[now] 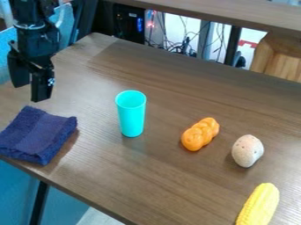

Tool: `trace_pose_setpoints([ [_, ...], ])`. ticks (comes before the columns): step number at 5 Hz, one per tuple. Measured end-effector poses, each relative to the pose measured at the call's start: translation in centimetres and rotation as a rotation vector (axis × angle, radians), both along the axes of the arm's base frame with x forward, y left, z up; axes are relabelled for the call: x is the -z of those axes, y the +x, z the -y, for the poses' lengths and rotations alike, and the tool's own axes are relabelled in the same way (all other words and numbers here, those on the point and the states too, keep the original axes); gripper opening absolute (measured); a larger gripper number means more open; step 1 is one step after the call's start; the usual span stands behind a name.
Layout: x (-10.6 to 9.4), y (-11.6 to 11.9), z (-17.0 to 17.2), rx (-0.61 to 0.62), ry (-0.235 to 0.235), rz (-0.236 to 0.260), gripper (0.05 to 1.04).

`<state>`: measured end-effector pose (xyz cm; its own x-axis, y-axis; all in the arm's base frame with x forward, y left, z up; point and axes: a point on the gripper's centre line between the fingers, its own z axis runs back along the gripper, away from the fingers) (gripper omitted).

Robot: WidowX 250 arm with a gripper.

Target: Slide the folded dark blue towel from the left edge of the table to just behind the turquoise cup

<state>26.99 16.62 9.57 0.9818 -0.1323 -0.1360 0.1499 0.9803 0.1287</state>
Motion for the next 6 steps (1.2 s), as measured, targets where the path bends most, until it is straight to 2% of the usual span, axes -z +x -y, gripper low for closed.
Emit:
trace_pose_setpoints([
  [1, 1.5, -1.9, -1.1, -0.01, 0.097, -0.074, 1.004],
  [2, 4.4, -3.7, -1.5, 0.009, 0.157, -0.15, 1.004],
  [4, 6.1, -3.7, -0.9, 0.019, 0.148, -0.2, 1.004],
  [5, 6.4, -3.1, -0.5, -0.009, 0.113, -0.228, 1.004],
  [6, 6.5, 1.0, -1.1, -0.092, 0.051, -0.203, 1.004],
])
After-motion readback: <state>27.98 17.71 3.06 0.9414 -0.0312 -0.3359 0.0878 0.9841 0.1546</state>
